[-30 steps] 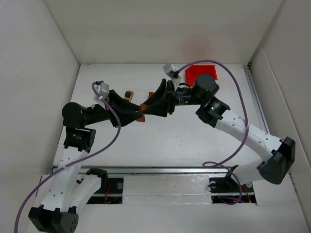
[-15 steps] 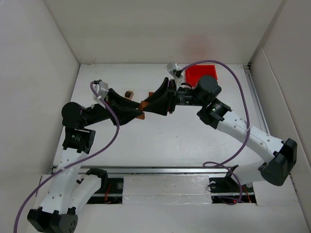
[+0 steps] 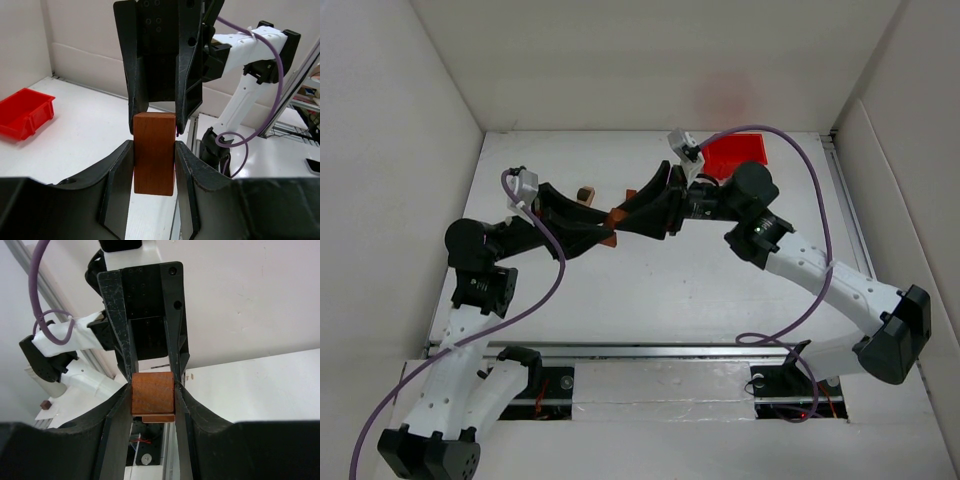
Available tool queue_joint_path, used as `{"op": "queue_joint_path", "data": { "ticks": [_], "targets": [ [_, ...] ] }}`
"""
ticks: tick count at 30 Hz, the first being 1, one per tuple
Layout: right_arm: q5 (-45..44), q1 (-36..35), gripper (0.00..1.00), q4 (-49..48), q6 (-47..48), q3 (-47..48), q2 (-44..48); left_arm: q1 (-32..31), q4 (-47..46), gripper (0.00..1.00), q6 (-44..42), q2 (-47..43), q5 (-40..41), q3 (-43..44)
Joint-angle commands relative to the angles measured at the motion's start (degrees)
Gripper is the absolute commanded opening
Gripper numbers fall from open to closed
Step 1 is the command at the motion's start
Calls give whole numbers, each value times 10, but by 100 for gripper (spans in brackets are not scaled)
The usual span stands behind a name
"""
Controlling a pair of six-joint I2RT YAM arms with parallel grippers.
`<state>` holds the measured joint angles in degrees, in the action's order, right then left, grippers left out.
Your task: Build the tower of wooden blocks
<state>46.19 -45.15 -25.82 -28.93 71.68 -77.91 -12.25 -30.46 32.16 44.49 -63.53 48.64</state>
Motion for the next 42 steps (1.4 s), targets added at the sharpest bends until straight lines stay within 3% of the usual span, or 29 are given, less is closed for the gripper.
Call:
{"op": "queue_joint_path", "data": {
  "ticks": [1,3,5,7,10,14,17,19,24,26,31,32,38,42],
  "targets": [
    [31,5,0,-64,-28,-8,13,5,-111,0,48,-4,-21,-6],
    [36,10,12,-77,-34,-11,13,5,-118,0,54,-2,-28,-7],
    [36,10,45,-98,-45,-15,14,5,-122,0,58,-3,-29,-7],
    [35,15,60,-115,-56,-17,14,5,-129,0,62,-4,-31,-9],
    [40,16,65,-127,-68,-12,6,5,-128,0,63,-5,-30,-9],
    [44,21,64,-138,-74,-9,0,5,-125,0,61,-4,-28,-8],
    [39,27,90,-134,-69,-15,6,5,-86,0,24,-3,-3,2],
    [22,44,100,-115,-50,-33,13,5,-13,0,-15,-5,27,23],
    [-39,128,100,-46,-1,-104,87,5,186,0,-165,18,222,96],
    [-67,170,100,-4,27,-137,124,5,212,0,-190,38,272,110],
    [-203,190,100,174,132,-145,219,5,270,0,-269,175,413,188],
    [-222,190,100,190,141,-160,236,5,303,0,-316,259,472,230],
    [-226,190,100,185,134,-247,282,15,379,0,-425,401,498,337],
    [-235,190,100,181,128,-301,308,21,409,0,-447,472,506,398]
  ]
}}
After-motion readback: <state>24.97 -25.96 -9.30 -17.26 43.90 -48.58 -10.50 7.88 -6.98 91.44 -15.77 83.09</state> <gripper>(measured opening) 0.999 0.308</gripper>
